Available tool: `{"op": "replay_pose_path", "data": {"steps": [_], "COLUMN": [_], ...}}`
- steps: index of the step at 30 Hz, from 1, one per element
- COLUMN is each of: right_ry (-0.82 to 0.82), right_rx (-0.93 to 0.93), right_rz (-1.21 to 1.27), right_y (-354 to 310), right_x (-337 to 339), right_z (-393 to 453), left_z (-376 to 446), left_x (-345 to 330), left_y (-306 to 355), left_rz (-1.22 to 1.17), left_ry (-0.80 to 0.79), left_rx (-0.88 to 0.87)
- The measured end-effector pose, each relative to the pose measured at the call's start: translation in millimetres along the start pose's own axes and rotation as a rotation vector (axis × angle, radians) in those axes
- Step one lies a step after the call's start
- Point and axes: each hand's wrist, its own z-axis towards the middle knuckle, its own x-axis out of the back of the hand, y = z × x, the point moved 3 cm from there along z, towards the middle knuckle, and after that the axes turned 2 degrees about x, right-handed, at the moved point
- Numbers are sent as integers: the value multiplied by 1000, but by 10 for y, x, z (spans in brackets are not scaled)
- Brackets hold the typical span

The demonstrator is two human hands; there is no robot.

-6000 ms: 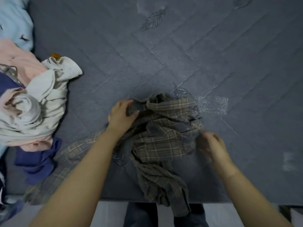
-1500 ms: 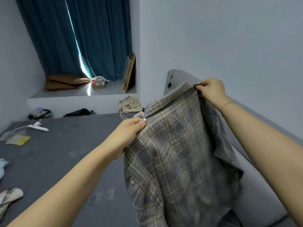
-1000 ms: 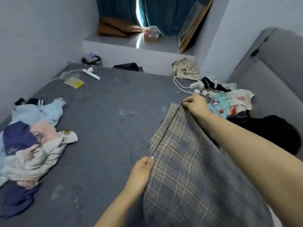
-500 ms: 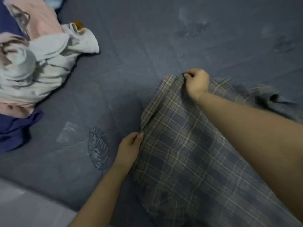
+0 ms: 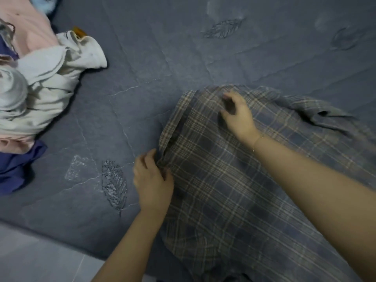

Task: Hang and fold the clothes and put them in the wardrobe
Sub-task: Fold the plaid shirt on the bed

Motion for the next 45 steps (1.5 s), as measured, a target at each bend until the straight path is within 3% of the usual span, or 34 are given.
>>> {"op": "replay_pose_path", "data": {"steps": [2, 6, 9, 12, 17, 23, 25, 27, 30, 33, 35, 36, 38, 39, 41, 45], "right_ry": [12, -3, 76, 164, 125, -22, 42, 172, 405, 433, 451, 484, 588, 657, 794, 934], "right_rx": [-73, -287, -405, -510, -636, -596, -597, -677, -994, -1232, -1283, -1291, -1267, -1222, -1103, -941], "right_rz": [129, 245, 253, 272, 340, 262, 309, 402, 783, 1142, 1309, 1388, 1555, 1641, 1745, 1829], "right_y": [201, 849, 1369, 1822, 2287, 2310, 2184, 2062, 1965, 1915, 1865, 1841, 1811, 1818, 1855, 1998], "right_x": [275, 873, 1314, 1653, 1791, 1507, 1366, 1201, 882, 459, 233, 158, 97, 107, 197, 527], "right_z": [-343, -1058, -1518, -2050, -3006, -3934, -4183, -4439, -4832, -5095, -5197, -5217, -5214, -5191, -5135, -4923], "left_z": [-136, -341, -526, -792, -1299, -1787, -1913, -2009, -2095, -2187, -2201, -2199, -2159, -2126, -2035, -1792], "left_x": [-14, -497, -1031, -1589, -2208, -2141, -1993, -1853, -1501, -1051, -811, -736, -725, -759, -775, -788], "left_y": [348, 1029, 1456, 1683, 1513, 894, 699, 552, 379, 1, -332, -494, -705, -737, -734, -675], "left_rz": [124, 202, 262, 345, 665, 776, 795, 668, 204, 63, 108, 49, -271, -455, -674, -957], "left_ry": [40, -275, -441, -572, -572, -570, -613, -665, -631, -182, 120, 174, 75, -37, -238, -431], "left_rx": [-120, -388, -551, -561, -531, -635, -670, -670, -476, -337, -50, 156, 496, 567, 599, 691]}}
